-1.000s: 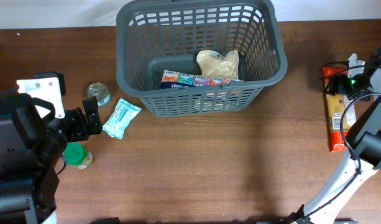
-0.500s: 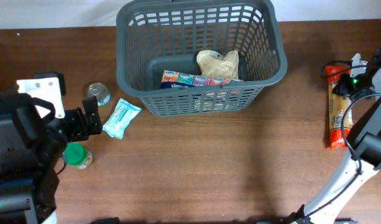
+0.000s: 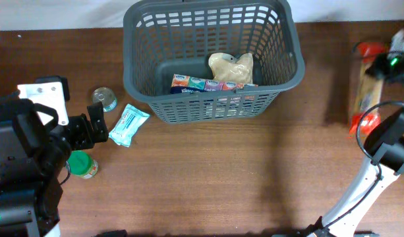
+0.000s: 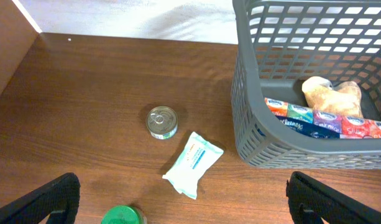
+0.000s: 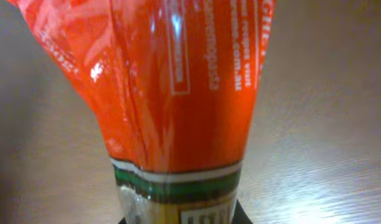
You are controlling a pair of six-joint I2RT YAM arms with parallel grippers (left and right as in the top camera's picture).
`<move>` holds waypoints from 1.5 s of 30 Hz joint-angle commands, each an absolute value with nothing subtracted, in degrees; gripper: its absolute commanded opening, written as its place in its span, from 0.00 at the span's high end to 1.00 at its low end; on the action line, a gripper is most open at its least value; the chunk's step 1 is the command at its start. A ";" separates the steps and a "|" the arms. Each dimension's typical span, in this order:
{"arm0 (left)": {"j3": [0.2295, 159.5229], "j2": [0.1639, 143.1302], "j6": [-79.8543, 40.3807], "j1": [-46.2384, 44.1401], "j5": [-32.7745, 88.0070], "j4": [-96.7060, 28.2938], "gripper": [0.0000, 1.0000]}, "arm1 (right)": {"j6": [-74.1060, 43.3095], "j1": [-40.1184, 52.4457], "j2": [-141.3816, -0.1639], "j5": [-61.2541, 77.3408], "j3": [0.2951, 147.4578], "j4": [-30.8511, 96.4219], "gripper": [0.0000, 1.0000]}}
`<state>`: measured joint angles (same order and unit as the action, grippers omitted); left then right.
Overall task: Pack container
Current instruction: 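Grasp the red spaghetti package with the right gripper, then lift the spaghetti package and place it into the basket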
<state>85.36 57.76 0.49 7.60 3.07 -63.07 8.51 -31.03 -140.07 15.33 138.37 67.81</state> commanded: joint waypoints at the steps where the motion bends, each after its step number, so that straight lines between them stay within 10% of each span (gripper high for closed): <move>1: 86.13 57.80 1.78 8.05 3.88 -63.09 0.01 | 5.87 -28.40 -136.20 24.45 159.83 71.09 0.97; 18: 86.13 57.80 1.76 8.05 3.88 -63.09 0.01 | 24.56 2.92 -127.83 25.32 179.72 62.65 0.97; 45: 86.13 57.80 1.78 8.05 3.88 -63.11 0.01 | 46.48 20.60 -127.92 18.81 145.08 61.47 0.93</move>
